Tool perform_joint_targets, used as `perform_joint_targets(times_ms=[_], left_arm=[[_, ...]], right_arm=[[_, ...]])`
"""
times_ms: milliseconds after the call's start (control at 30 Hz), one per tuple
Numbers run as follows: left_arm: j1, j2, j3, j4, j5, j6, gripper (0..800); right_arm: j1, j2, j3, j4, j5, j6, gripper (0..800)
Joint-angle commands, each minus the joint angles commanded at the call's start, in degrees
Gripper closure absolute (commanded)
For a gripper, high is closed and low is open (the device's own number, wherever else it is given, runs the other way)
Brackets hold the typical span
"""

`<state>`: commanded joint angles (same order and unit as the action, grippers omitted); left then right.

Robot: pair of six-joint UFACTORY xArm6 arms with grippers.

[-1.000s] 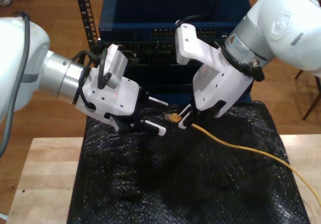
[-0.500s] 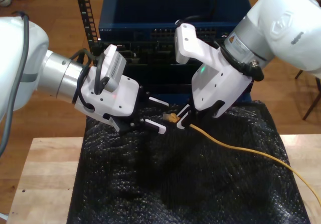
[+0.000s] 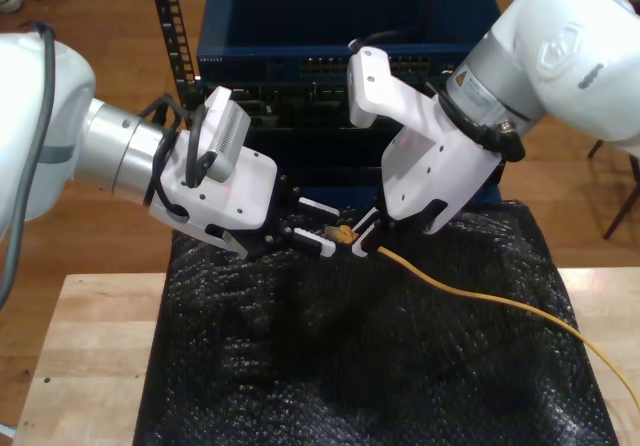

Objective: Grab the cable and plug it in

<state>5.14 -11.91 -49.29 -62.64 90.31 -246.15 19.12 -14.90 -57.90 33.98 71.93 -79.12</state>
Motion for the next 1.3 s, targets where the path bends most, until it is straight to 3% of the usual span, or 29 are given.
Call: perform_joint_targets(times_ms=[533, 1300], left_arm=[[0.0, -0.1, 0.5, -0.1, 0.0, 0.0, 637], [-0.1, -0.2, 1.7, -1.4, 1.5, 0.3, 666]], right_arm=[[0.0, 0.1, -0.1, 0.1, -0.1, 0.0, 794], [0.0, 0.0, 0.0, 0.0, -0.1, 0.0, 794]])
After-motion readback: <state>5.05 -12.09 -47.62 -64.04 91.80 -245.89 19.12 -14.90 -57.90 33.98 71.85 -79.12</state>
